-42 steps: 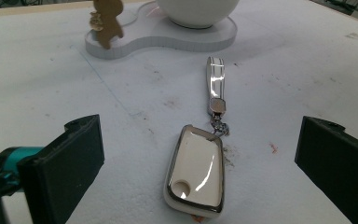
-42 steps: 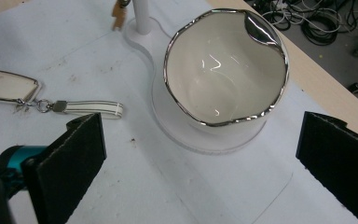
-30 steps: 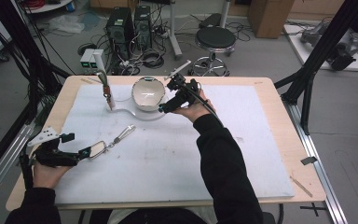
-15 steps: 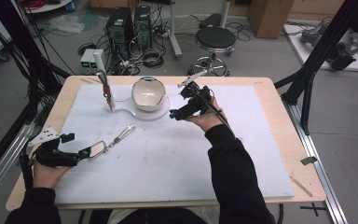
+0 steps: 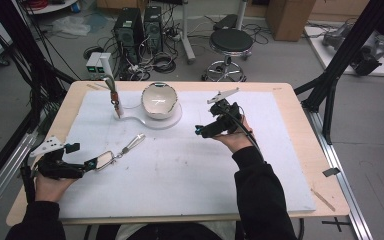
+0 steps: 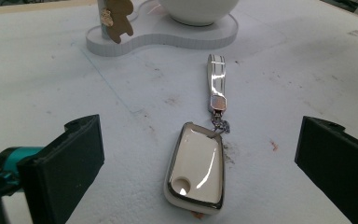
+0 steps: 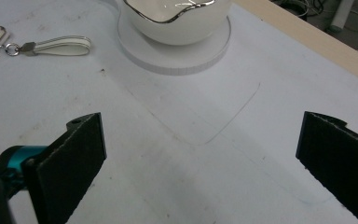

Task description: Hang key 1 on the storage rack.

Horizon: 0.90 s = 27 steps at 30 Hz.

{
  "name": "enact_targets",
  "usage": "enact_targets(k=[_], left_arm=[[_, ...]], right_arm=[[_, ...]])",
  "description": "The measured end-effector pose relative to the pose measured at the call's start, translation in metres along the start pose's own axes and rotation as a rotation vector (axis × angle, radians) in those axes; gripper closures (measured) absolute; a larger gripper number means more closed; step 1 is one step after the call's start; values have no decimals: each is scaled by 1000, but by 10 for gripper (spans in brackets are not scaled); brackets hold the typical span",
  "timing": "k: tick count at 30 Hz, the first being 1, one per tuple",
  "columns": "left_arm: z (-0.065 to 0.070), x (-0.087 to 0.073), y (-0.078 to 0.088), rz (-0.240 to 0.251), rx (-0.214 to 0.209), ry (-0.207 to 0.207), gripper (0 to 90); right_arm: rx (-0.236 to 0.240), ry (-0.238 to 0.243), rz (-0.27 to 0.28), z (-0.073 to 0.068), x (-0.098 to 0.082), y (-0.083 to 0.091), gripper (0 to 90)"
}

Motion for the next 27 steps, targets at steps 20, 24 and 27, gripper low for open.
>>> enact_targets(k=[20, 24, 27], left_arm=[[0, -1, 0, -7, 3, -3, 17], [0, -1, -1, -8, 2, -5, 17], [0, -1, 0, -8, 3, -4, 17]], right_arm=[[-27, -14, 12, 5, -39, 14, 6], [-39, -27, 30, 8, -48, 19, 6], [-40, -36, 28, 10, -53, 20, 6]])
Point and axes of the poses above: each handheld gripper's, and its own axes: y roughly backward along the jaws, x roughly out of its top, z roughly to its right, the point moved 9 cm from there along -y, roughly forward along the jaws, and after that the axes turned 13 degrees about x, right-handed, at the moved point
